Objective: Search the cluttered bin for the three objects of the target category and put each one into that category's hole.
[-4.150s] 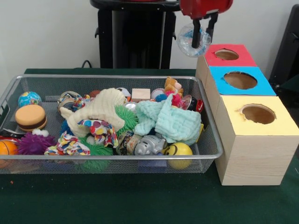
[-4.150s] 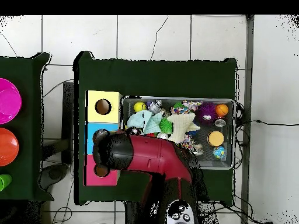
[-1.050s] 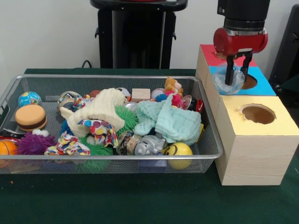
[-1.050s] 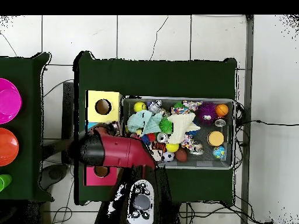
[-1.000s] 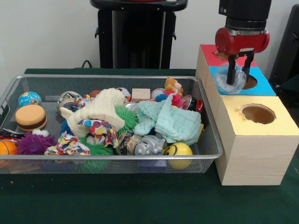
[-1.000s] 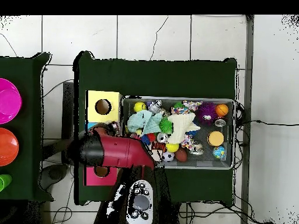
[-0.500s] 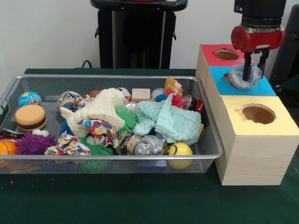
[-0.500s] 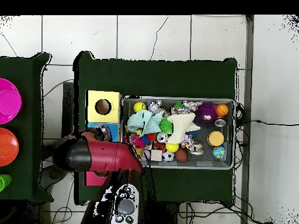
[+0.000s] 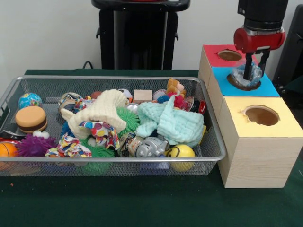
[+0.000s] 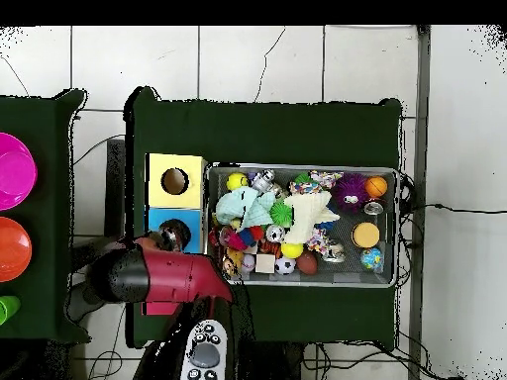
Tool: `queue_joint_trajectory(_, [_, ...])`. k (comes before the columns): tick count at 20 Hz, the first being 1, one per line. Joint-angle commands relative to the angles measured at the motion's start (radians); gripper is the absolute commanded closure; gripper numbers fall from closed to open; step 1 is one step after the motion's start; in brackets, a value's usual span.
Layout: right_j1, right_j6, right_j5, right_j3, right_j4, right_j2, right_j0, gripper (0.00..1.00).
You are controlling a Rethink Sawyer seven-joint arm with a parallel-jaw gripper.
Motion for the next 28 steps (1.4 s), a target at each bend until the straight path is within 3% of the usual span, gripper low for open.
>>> queue_joint_trajectory(1, [0.041, 0.27, -0.073, 0.103, 0.029, 0.059, -0.052, 1.0])
queue_joint_trajectory(7, [0.038, 0.253, -0.08, 0.111, 0.021, 0.065, -0.07, 1.0])
queue_joint_trajectory(28, [0.043, 0.258, -0.009, 0.072, 0.03, 0.032, -0.032, 1.0])
